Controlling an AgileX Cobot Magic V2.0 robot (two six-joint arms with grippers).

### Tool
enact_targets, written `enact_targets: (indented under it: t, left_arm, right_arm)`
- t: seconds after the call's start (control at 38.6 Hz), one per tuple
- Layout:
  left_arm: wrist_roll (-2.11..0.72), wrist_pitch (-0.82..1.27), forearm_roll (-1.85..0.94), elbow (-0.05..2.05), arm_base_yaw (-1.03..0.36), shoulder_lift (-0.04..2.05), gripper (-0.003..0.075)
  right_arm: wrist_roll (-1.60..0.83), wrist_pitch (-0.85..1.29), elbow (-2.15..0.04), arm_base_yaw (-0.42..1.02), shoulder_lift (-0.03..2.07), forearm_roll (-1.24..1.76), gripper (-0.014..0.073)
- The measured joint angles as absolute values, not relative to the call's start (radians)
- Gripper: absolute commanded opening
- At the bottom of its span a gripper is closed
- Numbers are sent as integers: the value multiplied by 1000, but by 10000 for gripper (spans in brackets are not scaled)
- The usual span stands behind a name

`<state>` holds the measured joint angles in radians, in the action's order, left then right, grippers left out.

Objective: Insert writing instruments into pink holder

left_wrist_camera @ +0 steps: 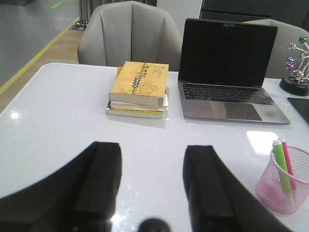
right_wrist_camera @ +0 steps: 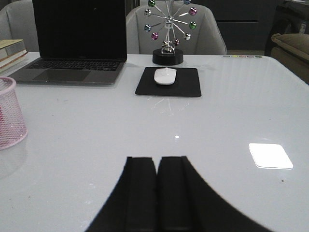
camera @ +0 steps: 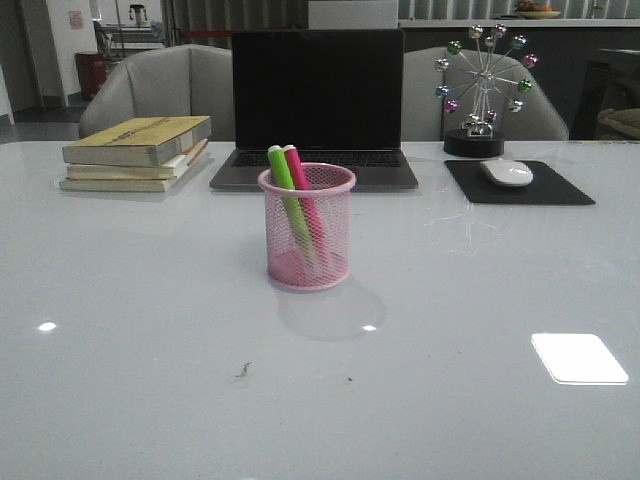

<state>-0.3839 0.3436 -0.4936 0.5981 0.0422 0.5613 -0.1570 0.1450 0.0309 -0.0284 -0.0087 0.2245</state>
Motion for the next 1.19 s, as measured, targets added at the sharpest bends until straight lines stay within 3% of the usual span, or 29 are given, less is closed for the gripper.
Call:
enact_targets:
  t: [0.05,0.08,0.93,1.19]
  left_arm:
    - [-384,344,-494,598,42,561,107]
    - [-384,344,-494,598,42,561,89]
    - [-381,344,-487,594,42,552,92]
    - [-37,282,-138,423,43,341,92]
  right_arm:
    - [-157,145,31,-28,-9,224,20]
    - [-157,145,31,-28,-9,224,20]
    - [-157,146,31,-28,-9,224,20]
    - [-157,146,31,-28,-9,224,20]
